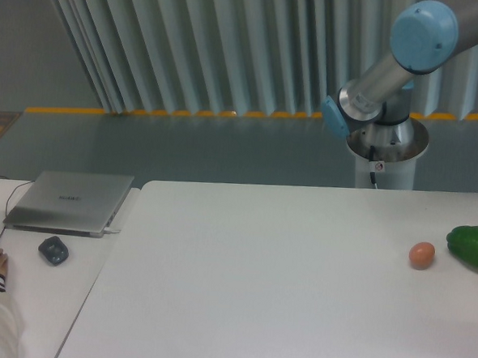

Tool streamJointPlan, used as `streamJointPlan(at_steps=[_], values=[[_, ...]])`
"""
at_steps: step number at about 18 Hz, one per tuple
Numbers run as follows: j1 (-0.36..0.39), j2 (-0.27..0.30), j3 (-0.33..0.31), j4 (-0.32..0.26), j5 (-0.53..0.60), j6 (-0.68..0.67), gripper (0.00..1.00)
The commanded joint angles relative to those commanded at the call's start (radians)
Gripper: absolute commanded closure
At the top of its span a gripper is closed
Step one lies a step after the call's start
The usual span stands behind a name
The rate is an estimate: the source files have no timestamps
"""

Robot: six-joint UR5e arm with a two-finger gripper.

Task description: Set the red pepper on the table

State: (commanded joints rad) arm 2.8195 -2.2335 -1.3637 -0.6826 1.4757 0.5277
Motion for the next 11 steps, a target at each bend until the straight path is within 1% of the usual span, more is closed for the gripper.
streamJointPlan(at_steps=[3,4,5,8,11], values=[[-0.002,0.011,-0.011,0.0,-0.008,0.0,0.53],[-0.002,0.011,-0.014,0.0,-0.008,-0.002,0.64],[0.0,0.015,-0.017,-0.002,-0.011,0.003,0.67],[0.002,0.031,-0.018,-0.005,-0.038,0.002,0.67],[0.011,0.07,-0.02,-0.011,-0.109,0.003,0.67]])
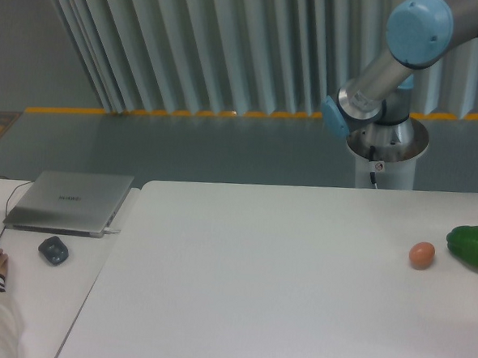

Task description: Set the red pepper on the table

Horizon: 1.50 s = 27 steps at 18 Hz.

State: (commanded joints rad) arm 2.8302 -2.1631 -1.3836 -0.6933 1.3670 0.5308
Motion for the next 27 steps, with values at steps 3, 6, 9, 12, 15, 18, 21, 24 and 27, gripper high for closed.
streamJointPlan(at_steps=[3,6,9,12,15,18,21,24,27], values=[[0.0,0.045,-0.023,-0.003,-0.003,0.035,0.61],[-0.005,0.083,-0.041,-0.053,-0.005,0.064,0.61],[-0.02,0.135,-0.048,-0.144,-0.041,0.08,0.61],[-0.077,0.178,-0.046,-0.231,-0.051,0.092,0.61],[-0.126,0.222,-0.043,-0.339,-0.051,0.138,0.61],[-0.152,0.264,-0.049,-0.426,-0.051,0.273,0.61],[-0.198,0.27,-0.048,-0.471,0.015,0.415,0.61],[-0.268,0.27,-0.048,-0.479,0.195,0.582,0.61],[-0.314,0.27,-0.049,-0.494,0.291,0.709,0.61]])
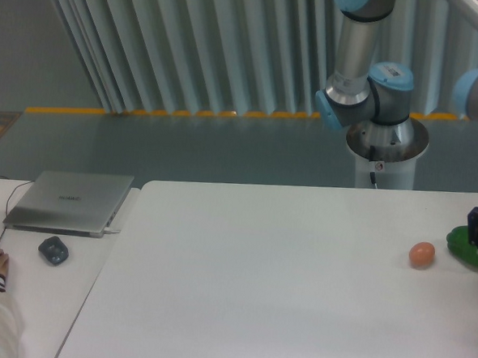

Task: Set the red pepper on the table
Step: 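Carry the red pepper toward the table center and lower it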

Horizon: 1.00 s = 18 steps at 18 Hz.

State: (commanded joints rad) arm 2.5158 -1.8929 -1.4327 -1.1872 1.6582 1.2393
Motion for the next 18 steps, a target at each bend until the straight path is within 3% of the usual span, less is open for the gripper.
streamJointPlan(at_steps=[3,6,8,12,15,18], values=[[-0.035,-0.003,-0.011,-0.028,-0.008,-0.003,0.61],[-0.063,-0.015,-0.018,-0.012,-0.008,-0.059,0.61],[-0.107,-0.028,-0.023,0.032,-0.006,-0.141,0.61],[-0.129,-0.038,-0.069,0.076,0.002,-0.158,0.58],[-0.137,-0.04,-0.101,0.196,-0.006,-0.268,0.58],[-0.163,-0.051,-0.107,0.222,0.0,-0.31,0.59]])
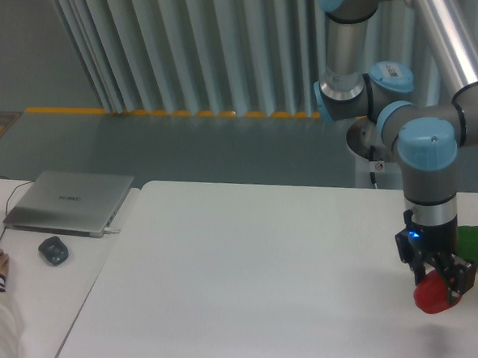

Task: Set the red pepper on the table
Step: 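Carry the red pepper toward the table center and lower it, then set the red pepper on the table and open the gripper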

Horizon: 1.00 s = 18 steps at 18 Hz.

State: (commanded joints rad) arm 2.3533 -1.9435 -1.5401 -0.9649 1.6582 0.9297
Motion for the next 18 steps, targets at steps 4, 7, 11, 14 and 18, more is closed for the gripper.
streamJointPlan(at_steps=[4,7,11,14,18], values=[[-0.032,-0.021,0.0,0.04,0.017,-0.084,0.59],[-0.061,-0.034,-0.046,0.031,0.075,-0.037,0.59],[-0.074,-0.038,-0.061,0.029,0.086,-0.031,0.59],[-0.075,-0.048,-0.083,0.017,0.087,-0.034,0.59],[-0.08,-0.051,-0.084,0.018,0.091,-0.037,0.53]])
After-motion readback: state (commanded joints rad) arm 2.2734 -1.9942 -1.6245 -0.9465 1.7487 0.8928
